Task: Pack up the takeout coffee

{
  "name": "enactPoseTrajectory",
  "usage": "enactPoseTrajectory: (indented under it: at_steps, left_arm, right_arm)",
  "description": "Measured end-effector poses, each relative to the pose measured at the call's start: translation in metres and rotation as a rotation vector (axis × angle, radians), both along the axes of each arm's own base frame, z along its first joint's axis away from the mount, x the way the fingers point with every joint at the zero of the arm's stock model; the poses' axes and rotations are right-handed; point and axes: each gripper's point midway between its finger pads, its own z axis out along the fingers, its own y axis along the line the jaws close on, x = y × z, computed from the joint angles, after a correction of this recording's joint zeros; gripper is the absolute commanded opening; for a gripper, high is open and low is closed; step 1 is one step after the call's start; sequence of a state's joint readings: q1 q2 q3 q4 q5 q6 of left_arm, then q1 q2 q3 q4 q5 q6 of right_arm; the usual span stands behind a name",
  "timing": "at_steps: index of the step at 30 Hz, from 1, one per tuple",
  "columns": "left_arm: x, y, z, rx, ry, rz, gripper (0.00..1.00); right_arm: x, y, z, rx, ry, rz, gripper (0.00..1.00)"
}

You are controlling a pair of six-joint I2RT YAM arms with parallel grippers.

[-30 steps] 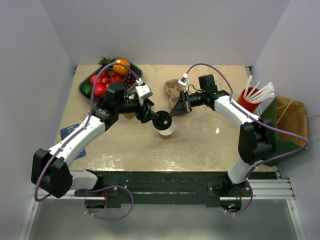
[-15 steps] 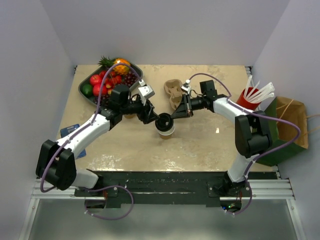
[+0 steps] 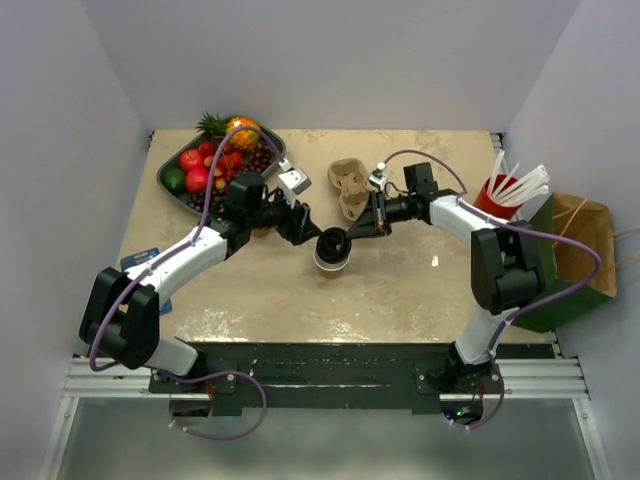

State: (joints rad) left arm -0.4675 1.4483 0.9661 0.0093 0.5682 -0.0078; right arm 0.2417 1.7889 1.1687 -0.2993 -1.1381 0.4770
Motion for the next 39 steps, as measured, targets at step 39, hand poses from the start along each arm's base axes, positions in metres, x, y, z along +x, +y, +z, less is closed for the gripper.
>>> enactPoseTrajectory:
  at_steps: [39]
  left_arm:
    - [-0.021,-0.019,-0.033,-0.044,0.075,-0.105,0.66]
  right_arm:
    - [-0.005,-0.005,-0.035,-0.047,0.118,-0.020,0.33]
